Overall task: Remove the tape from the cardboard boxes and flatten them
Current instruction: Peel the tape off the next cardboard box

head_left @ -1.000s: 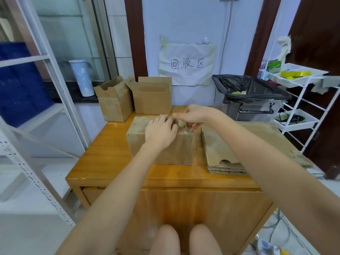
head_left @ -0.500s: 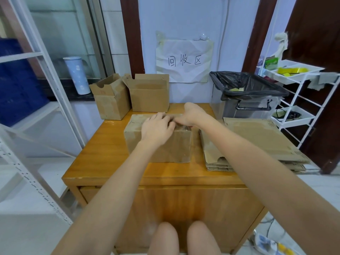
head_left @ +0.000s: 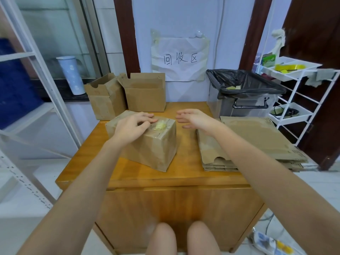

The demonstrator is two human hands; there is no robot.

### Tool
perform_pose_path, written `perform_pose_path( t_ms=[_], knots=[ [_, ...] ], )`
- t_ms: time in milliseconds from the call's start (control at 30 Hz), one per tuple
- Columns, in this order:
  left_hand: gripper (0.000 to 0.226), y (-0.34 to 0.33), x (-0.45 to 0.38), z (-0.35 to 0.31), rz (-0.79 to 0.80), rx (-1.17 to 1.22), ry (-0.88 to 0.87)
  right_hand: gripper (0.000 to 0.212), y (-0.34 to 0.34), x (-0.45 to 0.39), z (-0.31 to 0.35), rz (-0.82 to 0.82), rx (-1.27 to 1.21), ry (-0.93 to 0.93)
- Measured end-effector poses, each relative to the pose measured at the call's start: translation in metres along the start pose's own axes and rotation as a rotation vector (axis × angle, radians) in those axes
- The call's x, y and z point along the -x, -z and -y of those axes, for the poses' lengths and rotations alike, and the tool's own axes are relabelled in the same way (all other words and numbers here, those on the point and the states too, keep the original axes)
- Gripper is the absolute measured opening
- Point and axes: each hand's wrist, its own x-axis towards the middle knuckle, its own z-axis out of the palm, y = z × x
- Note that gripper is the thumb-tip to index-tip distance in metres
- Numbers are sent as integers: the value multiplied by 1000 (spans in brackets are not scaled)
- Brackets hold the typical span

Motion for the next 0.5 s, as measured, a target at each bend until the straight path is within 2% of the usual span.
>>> perform_pose_path(
  t_ms=[167,367,500],
  knots=[
    [29,4,1,3,2,156,28,30,-18,-9,2,50,-77,-1],
    [30,4,2,6,-25,232,30,20,-21,-4,2,50,-126,37],
    [42,5,-2,14,7,341,27,19,-13,1,-1,86,-139,42]
  ],
)
